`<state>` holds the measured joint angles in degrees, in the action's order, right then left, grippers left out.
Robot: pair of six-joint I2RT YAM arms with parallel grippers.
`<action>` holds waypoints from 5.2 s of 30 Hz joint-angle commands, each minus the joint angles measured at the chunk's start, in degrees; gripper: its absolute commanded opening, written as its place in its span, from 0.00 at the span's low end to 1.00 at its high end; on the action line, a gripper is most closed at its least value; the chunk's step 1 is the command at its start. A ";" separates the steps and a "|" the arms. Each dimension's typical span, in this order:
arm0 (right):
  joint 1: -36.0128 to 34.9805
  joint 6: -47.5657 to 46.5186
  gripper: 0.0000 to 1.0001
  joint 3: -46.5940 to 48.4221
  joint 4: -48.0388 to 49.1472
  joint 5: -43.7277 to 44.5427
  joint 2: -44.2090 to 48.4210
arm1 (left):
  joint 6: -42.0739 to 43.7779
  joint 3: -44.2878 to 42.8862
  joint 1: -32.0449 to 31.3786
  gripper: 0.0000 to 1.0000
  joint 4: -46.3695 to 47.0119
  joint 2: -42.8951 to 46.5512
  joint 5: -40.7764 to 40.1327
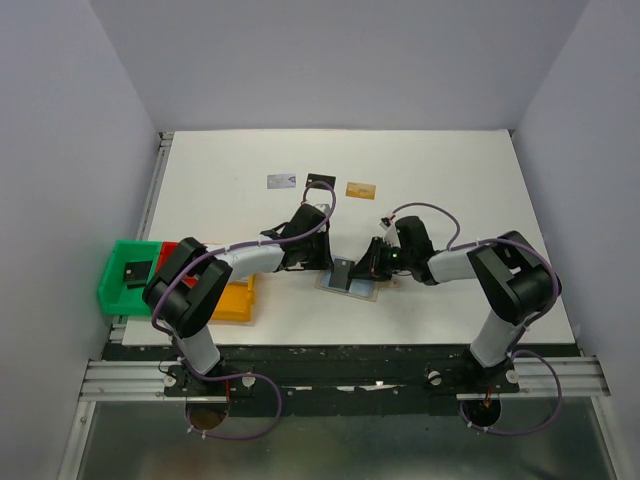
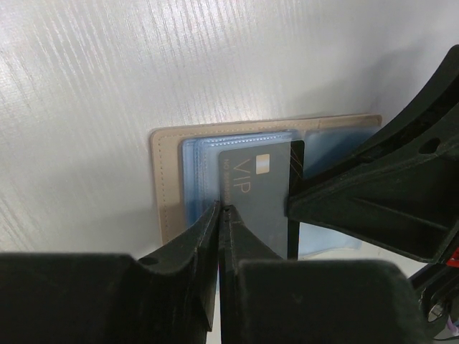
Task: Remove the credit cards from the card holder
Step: Remove the credit card from the card holder, then place the credit card at the center of the board.
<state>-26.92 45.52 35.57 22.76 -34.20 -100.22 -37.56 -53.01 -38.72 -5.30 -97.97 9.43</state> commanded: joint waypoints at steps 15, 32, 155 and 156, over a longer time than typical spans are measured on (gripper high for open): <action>-0.15 -2.54 0.00 -0.42 -4.22 1.67 3.02 | -0.14 -1.21 -0.39 0.09 -5.07 -1.52 -4.07; -0.15 -4.82 0.00 -0.68 -8.09 2.91 5.83 | -0.58 -1.48 -0.39 0.04 -6.13 -1.70 -5.12; -11.14 -24.69 0.72 11.98 -49.40 29.19 58.66 | -10.60 -20.45 25.01 0.00 16.29 -12.49 22.65; -11.14 -24.51 0.72 11.80 -49.57 29.01 58.22 | -10.69 -21.33 25.01 0.00 16.20 -13.64 22.74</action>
<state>-37.87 19.68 48.14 -29.34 -2.94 -41.12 -45.21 -69.78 -14.31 9.30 -107.22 31.51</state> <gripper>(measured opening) 0.722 0.031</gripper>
